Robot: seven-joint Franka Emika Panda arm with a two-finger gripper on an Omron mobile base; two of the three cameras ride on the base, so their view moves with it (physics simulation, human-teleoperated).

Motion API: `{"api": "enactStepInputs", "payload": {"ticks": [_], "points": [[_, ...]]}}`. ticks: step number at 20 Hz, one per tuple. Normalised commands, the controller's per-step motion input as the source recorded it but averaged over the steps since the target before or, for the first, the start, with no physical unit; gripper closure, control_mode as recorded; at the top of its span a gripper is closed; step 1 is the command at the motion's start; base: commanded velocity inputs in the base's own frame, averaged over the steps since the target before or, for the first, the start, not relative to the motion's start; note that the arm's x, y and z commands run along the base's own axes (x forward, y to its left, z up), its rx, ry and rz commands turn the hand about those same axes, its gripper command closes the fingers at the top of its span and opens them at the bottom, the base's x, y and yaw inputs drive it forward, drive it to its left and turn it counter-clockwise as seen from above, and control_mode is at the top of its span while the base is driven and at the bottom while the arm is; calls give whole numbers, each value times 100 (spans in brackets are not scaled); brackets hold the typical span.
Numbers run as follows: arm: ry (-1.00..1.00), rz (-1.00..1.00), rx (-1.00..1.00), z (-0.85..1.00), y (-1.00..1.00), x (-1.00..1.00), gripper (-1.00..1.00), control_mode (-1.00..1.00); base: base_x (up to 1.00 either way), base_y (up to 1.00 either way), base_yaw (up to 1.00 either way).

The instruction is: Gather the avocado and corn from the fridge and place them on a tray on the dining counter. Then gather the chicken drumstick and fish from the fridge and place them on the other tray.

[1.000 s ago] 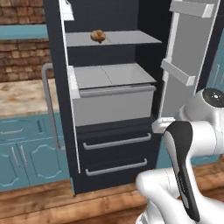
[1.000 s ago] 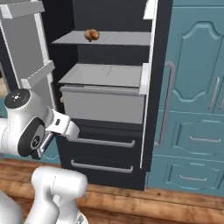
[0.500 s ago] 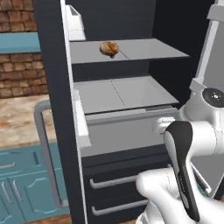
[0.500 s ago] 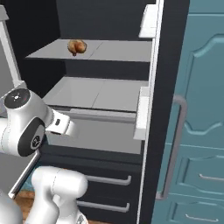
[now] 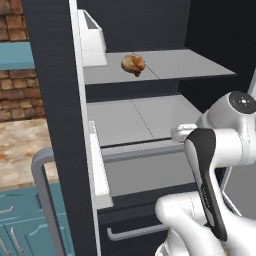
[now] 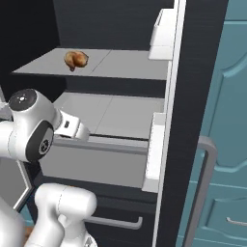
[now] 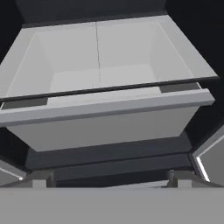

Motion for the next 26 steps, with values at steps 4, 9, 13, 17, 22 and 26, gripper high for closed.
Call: {"api": "enactStepInputs", "payload": {"ticks": [4, 9, 13, 17, 22, 26], "points": [[-3, 2, -1, 94, 7, 74, -100, -100, 0, 0, 0], [-15, 3, -1, 57, 27, 48, -100, -100, 0, 0, 0], [-22, 8, 0, 47, 24, 26, -100, -100, 0, 0, 0], [-22, 5, -9, 58, 20, 43, -100, -100, 0, 0, 0], [-10, 2, -6, 33, 29, 73, -100, -100, 0, 0, 0], [3, 0, 0, 2, 27, 83, -100, -100, 0, 0, 0]]}}
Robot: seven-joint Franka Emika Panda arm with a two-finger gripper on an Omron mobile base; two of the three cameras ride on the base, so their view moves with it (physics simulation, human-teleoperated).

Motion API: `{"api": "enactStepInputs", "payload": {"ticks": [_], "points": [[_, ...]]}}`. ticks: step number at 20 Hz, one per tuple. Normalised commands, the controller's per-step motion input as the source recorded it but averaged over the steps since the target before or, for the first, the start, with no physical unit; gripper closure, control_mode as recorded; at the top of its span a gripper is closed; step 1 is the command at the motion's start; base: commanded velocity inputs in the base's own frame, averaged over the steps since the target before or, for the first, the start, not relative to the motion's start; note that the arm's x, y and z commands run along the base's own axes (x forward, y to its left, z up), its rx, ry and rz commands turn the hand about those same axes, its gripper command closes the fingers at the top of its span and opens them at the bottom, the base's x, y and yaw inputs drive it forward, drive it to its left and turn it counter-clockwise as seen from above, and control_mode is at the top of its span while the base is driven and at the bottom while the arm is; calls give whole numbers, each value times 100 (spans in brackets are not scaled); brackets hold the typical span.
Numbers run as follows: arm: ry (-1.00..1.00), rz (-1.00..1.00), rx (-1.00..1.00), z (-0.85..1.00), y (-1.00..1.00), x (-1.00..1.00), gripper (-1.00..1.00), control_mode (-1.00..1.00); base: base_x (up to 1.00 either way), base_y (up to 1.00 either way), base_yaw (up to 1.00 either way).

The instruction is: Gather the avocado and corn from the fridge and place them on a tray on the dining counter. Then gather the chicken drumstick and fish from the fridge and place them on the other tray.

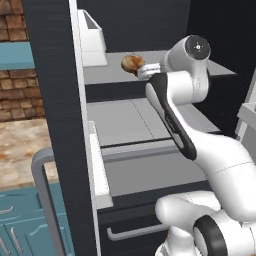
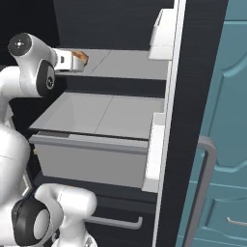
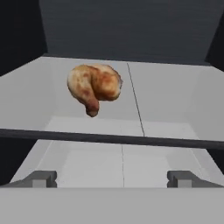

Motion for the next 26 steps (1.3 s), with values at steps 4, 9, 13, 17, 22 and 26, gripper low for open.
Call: {"api": "enactStepInputs", "payload": {"ticks": [4, 9, 13, 17, 22, 26], "points": [[4, 0, 0, 0, 35, 68, -100, -100, 0, 0, 0], [12, 0, 0, 0, 24, 62, -100, -100, 0, 0, 0], [12, 0, 0, -7, 3, 67, -100, -100, 0, 0, 0], [3, 0, 0, -17, 6, 69, -100, -100, 0, 0, 0], [0, 0, 0, -20, 12, 50, -100, -100, 0, 0, 0], [0, 0, 0, -19, 0, -9, -100, -100, 0, 0, 0]]}}
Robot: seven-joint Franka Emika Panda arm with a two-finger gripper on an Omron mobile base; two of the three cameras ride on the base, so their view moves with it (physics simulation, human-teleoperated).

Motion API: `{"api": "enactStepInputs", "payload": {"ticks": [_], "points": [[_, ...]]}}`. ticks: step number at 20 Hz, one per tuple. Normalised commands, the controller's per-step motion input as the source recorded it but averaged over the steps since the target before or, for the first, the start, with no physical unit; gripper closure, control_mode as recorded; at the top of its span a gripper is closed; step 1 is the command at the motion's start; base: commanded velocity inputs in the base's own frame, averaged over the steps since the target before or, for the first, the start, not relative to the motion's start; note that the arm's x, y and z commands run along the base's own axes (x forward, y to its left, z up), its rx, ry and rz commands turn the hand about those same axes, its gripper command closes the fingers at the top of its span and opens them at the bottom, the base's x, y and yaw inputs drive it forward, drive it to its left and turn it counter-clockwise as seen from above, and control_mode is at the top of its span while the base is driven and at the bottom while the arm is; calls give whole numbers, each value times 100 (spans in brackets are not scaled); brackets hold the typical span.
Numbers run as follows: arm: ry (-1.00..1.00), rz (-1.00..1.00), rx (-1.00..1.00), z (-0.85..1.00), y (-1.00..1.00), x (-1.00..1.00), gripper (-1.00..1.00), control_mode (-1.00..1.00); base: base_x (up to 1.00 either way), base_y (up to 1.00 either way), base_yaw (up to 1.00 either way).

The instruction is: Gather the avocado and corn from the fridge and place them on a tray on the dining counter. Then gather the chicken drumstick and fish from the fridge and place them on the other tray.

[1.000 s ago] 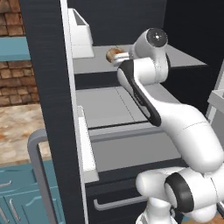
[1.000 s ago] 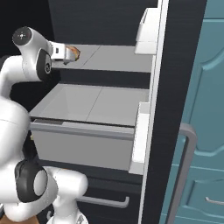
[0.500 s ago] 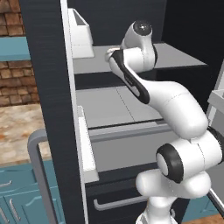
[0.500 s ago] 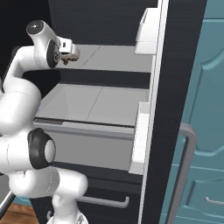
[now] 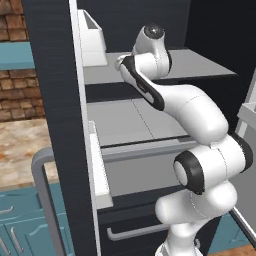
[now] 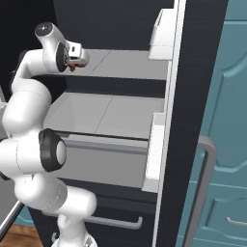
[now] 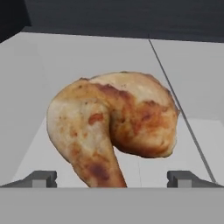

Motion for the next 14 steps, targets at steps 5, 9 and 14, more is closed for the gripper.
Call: {"api": "enactStepInputs", "payload": {"ticks": [5, 9, 14], "points": [[0, 0, 0, -17, 0, -13, -100, -100, 0, 0, 0], [0, 0, 0, -19, 0, 5, -100, -100, 0, 0, 0], [1, 0, 0, -19, 0, 26, -100, -100, 0, 0, 0]]}}
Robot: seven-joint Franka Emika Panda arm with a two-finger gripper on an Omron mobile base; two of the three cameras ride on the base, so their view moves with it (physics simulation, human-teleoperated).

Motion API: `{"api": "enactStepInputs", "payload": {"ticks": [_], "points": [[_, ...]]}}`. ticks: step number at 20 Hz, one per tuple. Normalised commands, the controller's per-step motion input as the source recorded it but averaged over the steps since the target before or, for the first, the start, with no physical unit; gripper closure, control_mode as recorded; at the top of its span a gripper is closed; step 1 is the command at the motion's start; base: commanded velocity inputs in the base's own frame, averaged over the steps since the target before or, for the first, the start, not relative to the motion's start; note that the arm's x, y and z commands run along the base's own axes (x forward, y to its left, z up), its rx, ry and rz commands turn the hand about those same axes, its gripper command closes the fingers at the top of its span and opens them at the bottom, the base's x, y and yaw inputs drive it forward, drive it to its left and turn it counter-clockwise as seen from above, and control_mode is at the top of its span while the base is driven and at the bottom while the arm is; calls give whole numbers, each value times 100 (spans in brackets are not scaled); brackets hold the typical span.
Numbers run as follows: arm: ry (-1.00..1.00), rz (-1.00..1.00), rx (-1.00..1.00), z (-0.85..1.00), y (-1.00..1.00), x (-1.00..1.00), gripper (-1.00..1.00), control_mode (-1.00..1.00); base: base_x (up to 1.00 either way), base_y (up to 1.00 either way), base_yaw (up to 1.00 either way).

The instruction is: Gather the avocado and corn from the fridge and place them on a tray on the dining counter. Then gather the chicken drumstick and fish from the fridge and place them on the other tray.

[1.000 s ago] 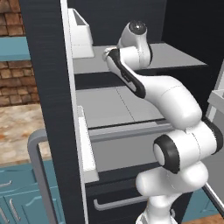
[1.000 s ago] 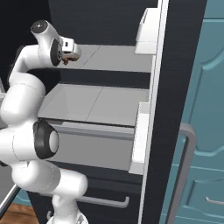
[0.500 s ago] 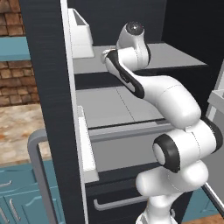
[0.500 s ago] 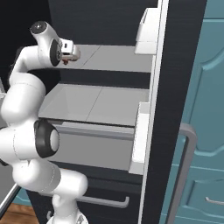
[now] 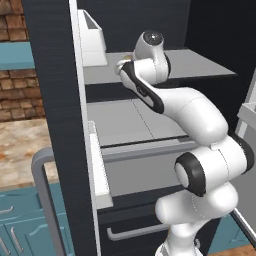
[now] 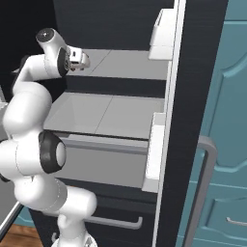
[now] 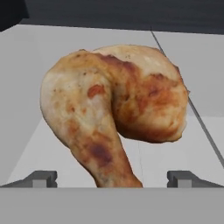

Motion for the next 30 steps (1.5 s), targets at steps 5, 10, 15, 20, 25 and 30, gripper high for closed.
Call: {"api": "enactStepInputs", "payload": {"ticks": [5, 10, 15, 20, 25, 30], "points": [[2, 0, 0, -23, 1, 14, 100, -100, 0, 0, 0], [-1, 1, 0, -15, 2, -12, 100, -100, 0, 0, 0], [-14, 2, 0, 6, 1, -61, 100, -100, 0, 0, 0], [-17, 3, 1, 13, -17, -99, 100, -100, 0, 0, 0], [-9, 0, 3, 16, -29, -100, 100, -100, 0, 0, 0], [-1, 0, 0, 11, -19, -100, 100, -100, 0, 0, 0]]}}
